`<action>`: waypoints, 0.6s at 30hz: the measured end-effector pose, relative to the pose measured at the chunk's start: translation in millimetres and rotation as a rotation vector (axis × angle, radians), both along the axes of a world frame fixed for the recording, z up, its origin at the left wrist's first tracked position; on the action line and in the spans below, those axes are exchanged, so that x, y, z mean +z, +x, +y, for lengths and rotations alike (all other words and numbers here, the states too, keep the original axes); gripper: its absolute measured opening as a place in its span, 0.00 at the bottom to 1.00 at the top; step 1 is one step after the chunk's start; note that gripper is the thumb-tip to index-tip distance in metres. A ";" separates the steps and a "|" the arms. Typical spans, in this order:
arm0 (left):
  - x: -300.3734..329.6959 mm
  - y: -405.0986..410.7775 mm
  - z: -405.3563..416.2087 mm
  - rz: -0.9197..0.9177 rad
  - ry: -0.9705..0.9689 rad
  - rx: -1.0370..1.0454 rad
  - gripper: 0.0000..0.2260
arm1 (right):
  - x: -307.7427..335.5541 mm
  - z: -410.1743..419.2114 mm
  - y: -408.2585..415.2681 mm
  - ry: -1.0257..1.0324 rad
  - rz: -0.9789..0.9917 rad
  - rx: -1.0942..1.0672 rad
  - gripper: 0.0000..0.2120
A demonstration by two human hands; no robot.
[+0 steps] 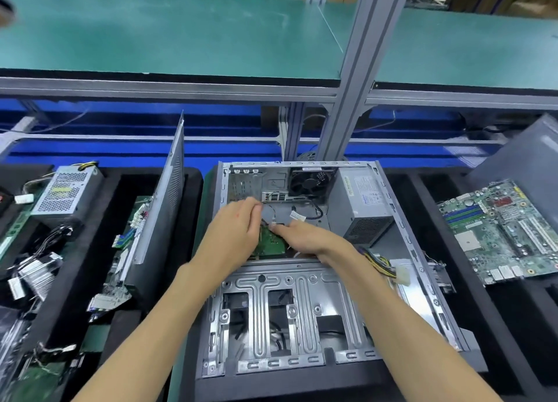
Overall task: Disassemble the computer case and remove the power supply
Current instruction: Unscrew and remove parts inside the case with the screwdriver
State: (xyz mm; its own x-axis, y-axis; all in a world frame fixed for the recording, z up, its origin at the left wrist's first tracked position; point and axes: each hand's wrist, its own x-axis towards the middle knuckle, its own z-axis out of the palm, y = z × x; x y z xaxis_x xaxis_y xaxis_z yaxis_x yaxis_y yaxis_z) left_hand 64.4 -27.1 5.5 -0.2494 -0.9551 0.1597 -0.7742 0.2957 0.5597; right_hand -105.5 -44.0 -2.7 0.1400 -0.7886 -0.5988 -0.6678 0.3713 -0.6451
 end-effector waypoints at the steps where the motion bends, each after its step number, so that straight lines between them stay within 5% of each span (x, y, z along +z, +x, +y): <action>1: -1.9 1.1 2.6 0.027 -0.029 0.002 0.13 | 0.2 -1.1 1.2 0.007 -0.015 -0.018 0.22; 7: -6.4 6.3 1.7 0.099 -0.169 0.103 0.08 | -2.2 -8.1 10.2 0.112 -0.135 -0.136 0.30; 18: -19.0 5.9 -3.4 -0.304 -0.222 0.029 0.15 | -6.5 -9.7 27.9 0.107 -0.180 -0.166 0.32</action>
